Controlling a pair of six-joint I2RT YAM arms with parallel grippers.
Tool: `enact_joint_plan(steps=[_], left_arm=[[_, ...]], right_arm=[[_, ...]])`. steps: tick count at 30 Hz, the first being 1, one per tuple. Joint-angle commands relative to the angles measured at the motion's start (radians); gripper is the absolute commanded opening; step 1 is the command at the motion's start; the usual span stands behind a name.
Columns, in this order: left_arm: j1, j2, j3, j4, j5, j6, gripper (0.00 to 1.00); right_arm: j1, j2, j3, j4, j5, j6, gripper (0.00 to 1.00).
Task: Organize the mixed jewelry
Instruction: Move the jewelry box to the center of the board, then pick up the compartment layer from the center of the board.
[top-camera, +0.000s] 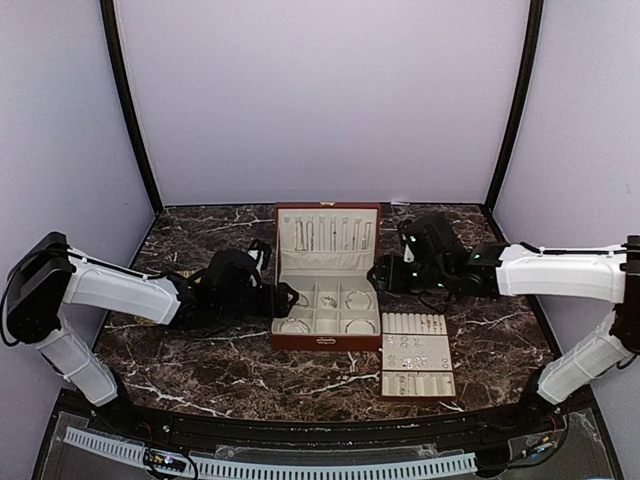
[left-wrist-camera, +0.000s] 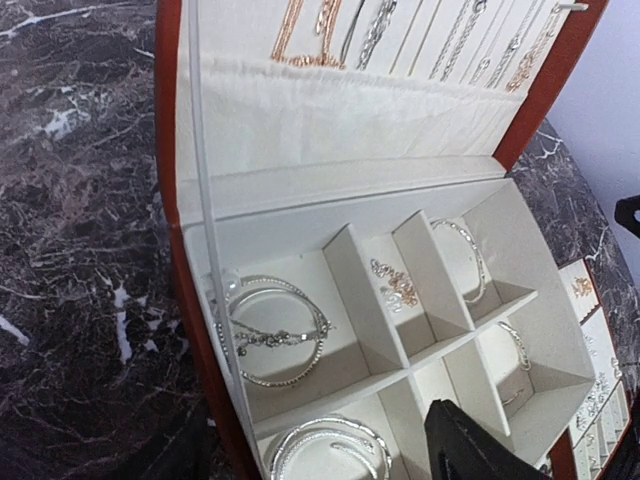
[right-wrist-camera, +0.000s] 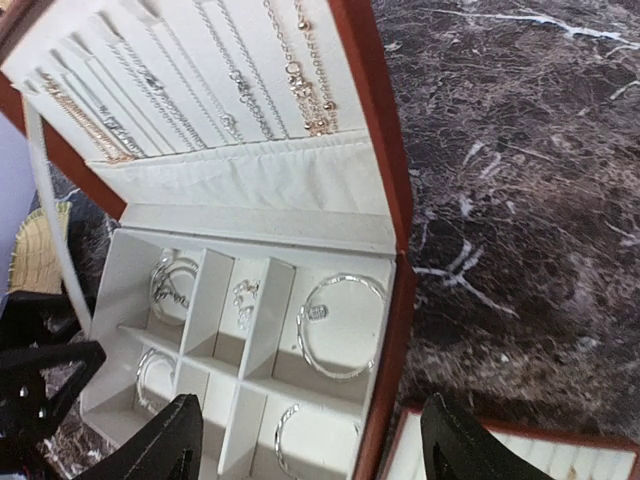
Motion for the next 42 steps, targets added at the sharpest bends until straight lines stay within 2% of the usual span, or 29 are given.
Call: enact_joint_plan(steps=[1, 7, 14, 21, 31, 42], left_arm=[[0.009, -0.107, -0.021, -0.090, -0.026, 0.027, 0.77], [0.016, -0.142, 0.007, -0.176, 0.027, 0.017, 0.77], [0.018, -0.141, -0.008, -0.189, 0.077, -0.040, 0.76], [0.019, -0.130, 0.013, -0.218, 0.091, -0.045, 0.77], [0.019, -0.129, 0.016, -0.235, 0.103, -0.057, 0.77], [0.022, -0.126, 0.007, -0.252, 0.127, -0.075, 0.79]], right_arm=[[0.007, -0.155, -0.086, -0.206, 0.032, 0.001, 0.76], [0.005, -0.324, -0.209, -0.485, 0.022, 0.064, 0.72], [0.005, -0.509, -0.346, -0.679, -0.067, 0.149, 0.55], [0.008, -0.614, -0.414, -0.678, -0.229, 0.192, 0.43], [0.021, -0.598, -0.461, -0.669, -0.241, 0.294, 0.34], [0.098, -0.471, -0.461, -0.632, -0.202, 0.321, 0.24]])
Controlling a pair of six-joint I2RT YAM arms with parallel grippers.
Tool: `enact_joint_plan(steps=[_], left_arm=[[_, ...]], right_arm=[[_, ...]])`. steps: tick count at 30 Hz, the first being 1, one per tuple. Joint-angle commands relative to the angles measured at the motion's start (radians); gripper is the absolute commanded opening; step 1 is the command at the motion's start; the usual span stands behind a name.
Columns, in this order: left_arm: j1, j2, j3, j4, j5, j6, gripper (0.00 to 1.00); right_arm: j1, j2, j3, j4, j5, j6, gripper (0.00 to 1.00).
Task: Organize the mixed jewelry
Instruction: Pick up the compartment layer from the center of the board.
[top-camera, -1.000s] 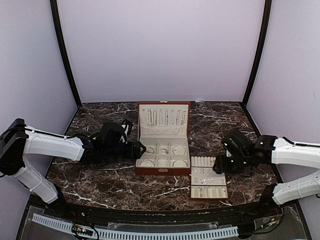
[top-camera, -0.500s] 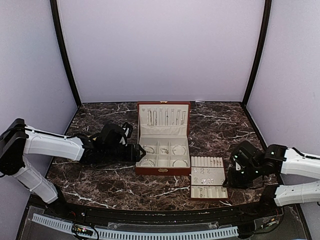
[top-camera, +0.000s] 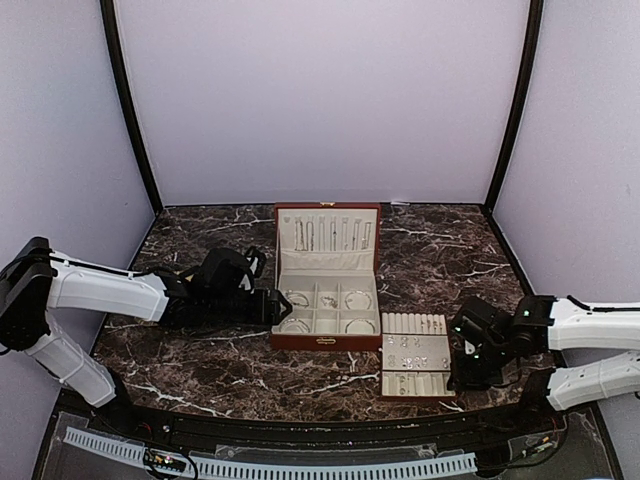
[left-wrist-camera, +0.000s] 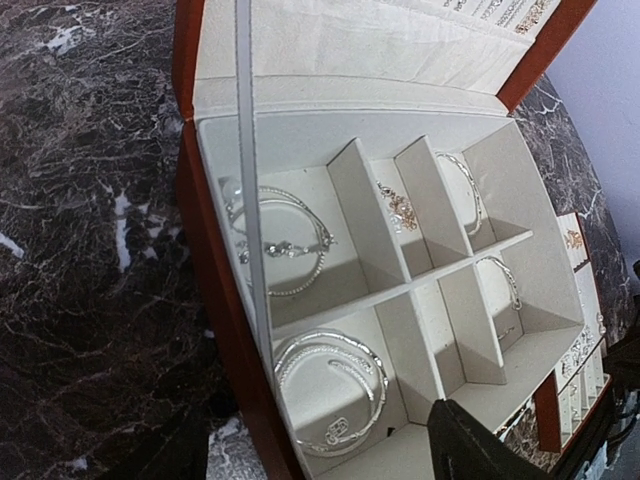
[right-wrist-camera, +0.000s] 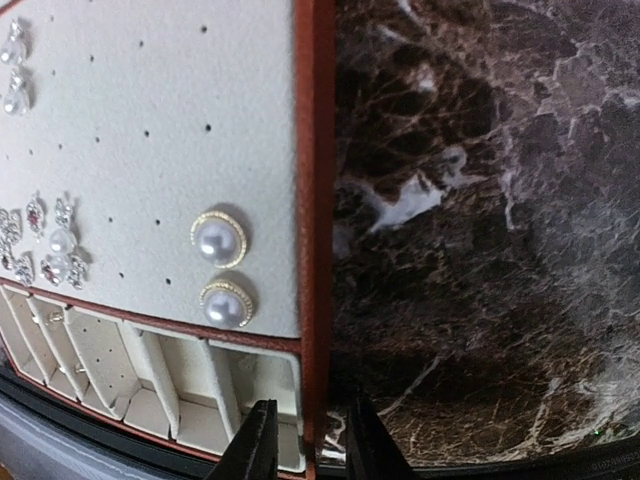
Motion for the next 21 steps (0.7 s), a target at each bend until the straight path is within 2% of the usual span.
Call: enact_joint_plan(steps=[1, 12, 15, 21], left_arm=[[0.007, -0.009, 0.007, -0.034, 0.022, -0.018, 0.79], [0.007, 0.011, 0.000, -0.058, 0.089, -0.032, 0.79], [0.006, 0.028, 0.004, -0.082, 0.084, -0.034, 0.74], [0.006, 0.043, 0.022, -0.147, 0.047, -0.025, 0.57]], right_arm=[[0.037, 0.039, -0.001, 0.026, 0.024, 0.027, 0.22], [0.057, 0.099, 0.043, 0.020, 0.114, 0.035, 0.02], [0.057, 0.082, 0.061, -0.006, 0.136, 0.046, 0.00], [0.057, 0.057, 0.109, -0.070, 0.185, 0.066, 0.00]])
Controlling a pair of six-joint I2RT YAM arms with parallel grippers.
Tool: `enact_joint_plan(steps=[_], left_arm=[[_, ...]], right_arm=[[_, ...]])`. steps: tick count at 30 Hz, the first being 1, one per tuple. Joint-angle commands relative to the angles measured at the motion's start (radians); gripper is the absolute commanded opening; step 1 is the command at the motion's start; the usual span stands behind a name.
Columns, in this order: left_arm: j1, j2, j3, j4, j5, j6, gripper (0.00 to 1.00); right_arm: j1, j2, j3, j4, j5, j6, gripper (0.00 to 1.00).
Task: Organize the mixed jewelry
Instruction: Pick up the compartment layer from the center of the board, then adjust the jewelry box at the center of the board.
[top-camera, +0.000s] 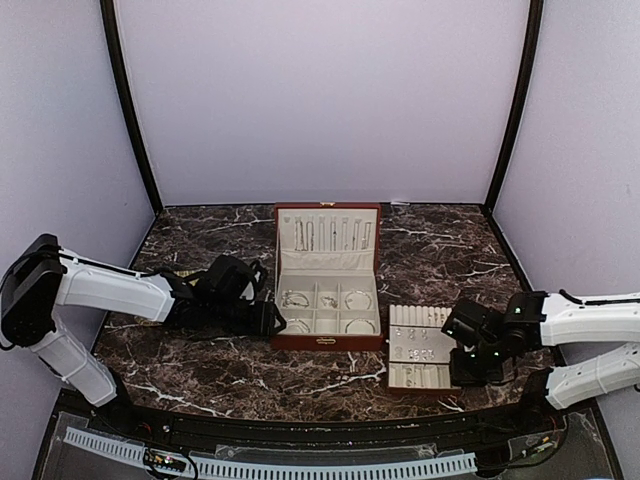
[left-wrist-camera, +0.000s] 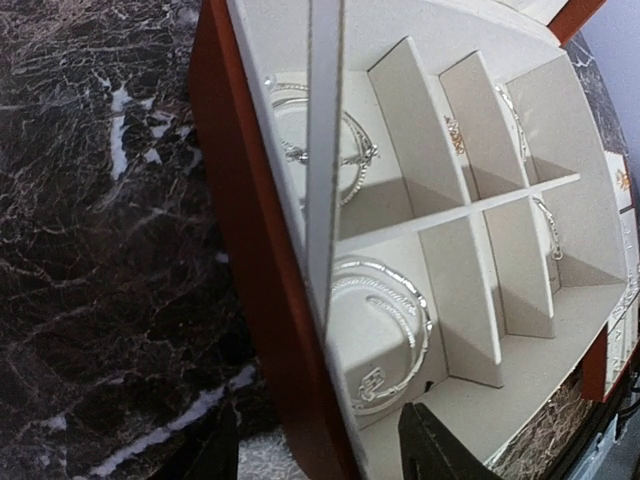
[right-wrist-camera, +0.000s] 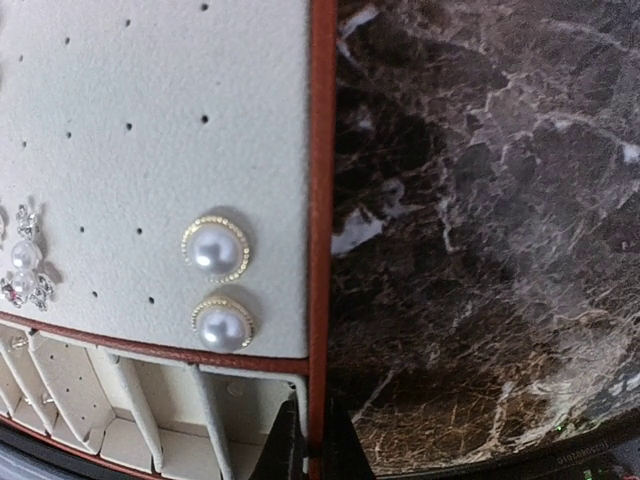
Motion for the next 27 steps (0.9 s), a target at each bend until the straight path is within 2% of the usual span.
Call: enact_joint_plan(steps=[1, 4, 8, 14, 19, 27], left_arm=[[0.003, 0.003, 0.022, -0.064, -0.029, 0.011, 0.55], [0.004, 0.016, 0.032, -0.093, -0.077, 0.026, 0.49], [0.004, 0.030, 0.049, -0.130, -0.105, 0.044, 0.33], [0.005, 0.034, 0.070, -0.170, -0.127, 0.114, 0.17], [0.009, 0.046, 0.099, -0.237, -0.143, 0.254, 0.07], [0.033, 0.095, 0.194, -0.325, -0.073, 0.551, 0.00]], right_arm=[[0.005, -0.030, 0.075, -0.035, 0.073, 0.021, 0.00], [0.004, -0.031, 0.118, -0.073, 0.088, -0.003, 0.00], [0.004, -0.042, 0.169, -0.149, 0.101, -0.035, 0.00], [0.009, -0.103, 0.200, -0.192, 0.038, -0.126, 0.00], [0.017, -0.122, 0.238, -0.221, 0.001, -0.214, 0.00], [0.094, -0.083, 0.286, -0.186, -0.058, -0.380, 0.00]])
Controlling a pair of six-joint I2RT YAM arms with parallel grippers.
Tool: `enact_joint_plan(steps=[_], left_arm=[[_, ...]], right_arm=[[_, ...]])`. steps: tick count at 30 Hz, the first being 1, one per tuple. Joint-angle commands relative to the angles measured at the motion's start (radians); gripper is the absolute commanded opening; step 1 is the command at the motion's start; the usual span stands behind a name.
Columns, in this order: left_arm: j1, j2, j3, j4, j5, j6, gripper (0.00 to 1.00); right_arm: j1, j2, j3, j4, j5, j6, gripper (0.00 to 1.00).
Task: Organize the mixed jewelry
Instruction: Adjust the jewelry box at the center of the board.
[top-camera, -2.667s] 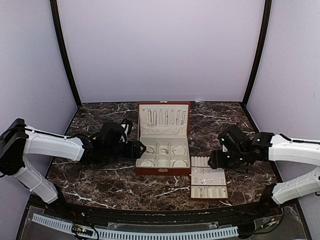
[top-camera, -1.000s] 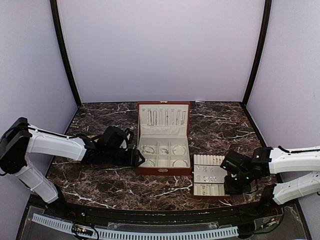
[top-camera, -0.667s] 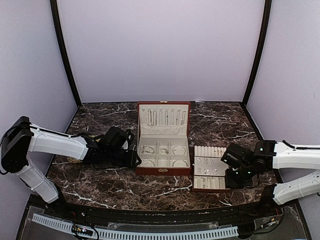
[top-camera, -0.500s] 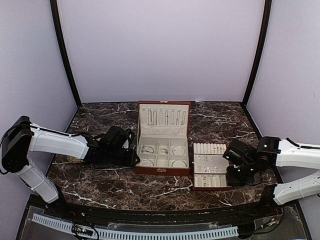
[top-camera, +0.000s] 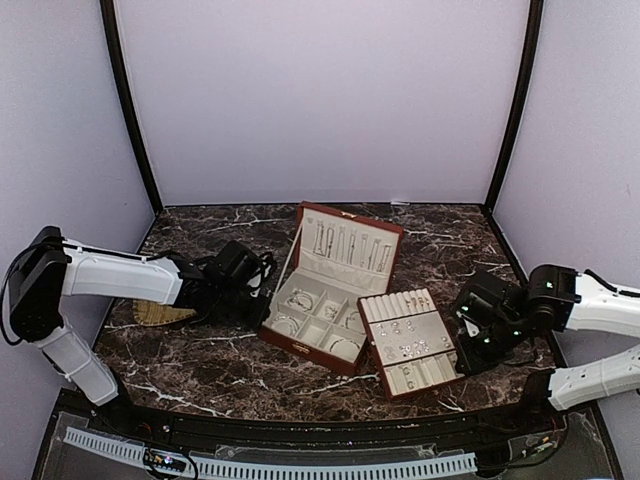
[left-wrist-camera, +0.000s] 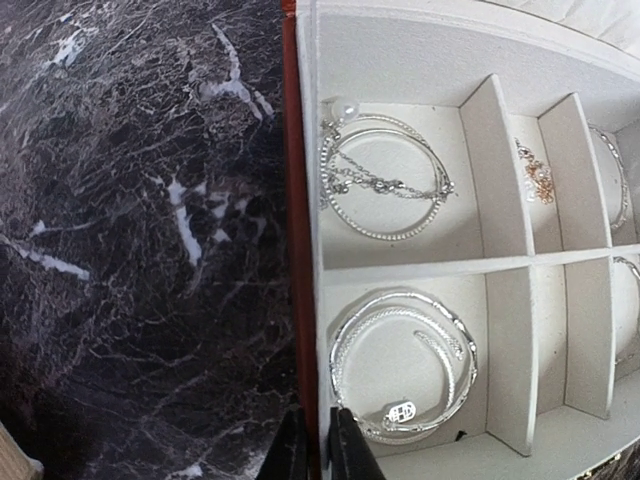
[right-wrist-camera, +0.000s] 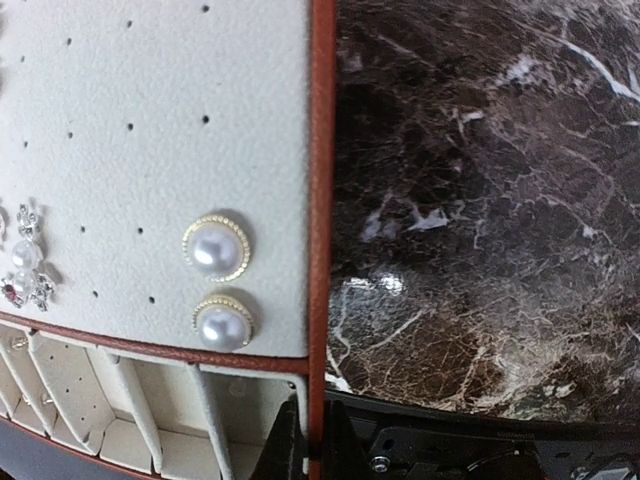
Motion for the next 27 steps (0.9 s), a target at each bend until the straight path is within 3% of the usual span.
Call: enact_joint_plan(steps=[1, 11, 21, 27], left_arm=[[0.013, 0.052, 0.069, -0.130, 0.049, 0.246, 0.00], [0.032, 0.104, 0.132, -0.105, 0.225, 0.523, 0.00], [0.033, 0.120, 0.145, -0.074, 0.293, 0.530, 0.00], [0.036, 0.056, 0.127, -0.043, 0.272, 0.474, 0.47]], right_arm=[[0.065, 0.034, 0.068, 0.043, -0.030, -0.120, 0.00], [0.115, 0.179, 0.189, 0.103, -0.058, -0.223, 0.00], [0.128, 0.333, 0.333, 0.092, -0.050, -0.288, 0.00], [0.128, 0.454, 0.481, 0.053, -0.025, -0.272, 0.00]])
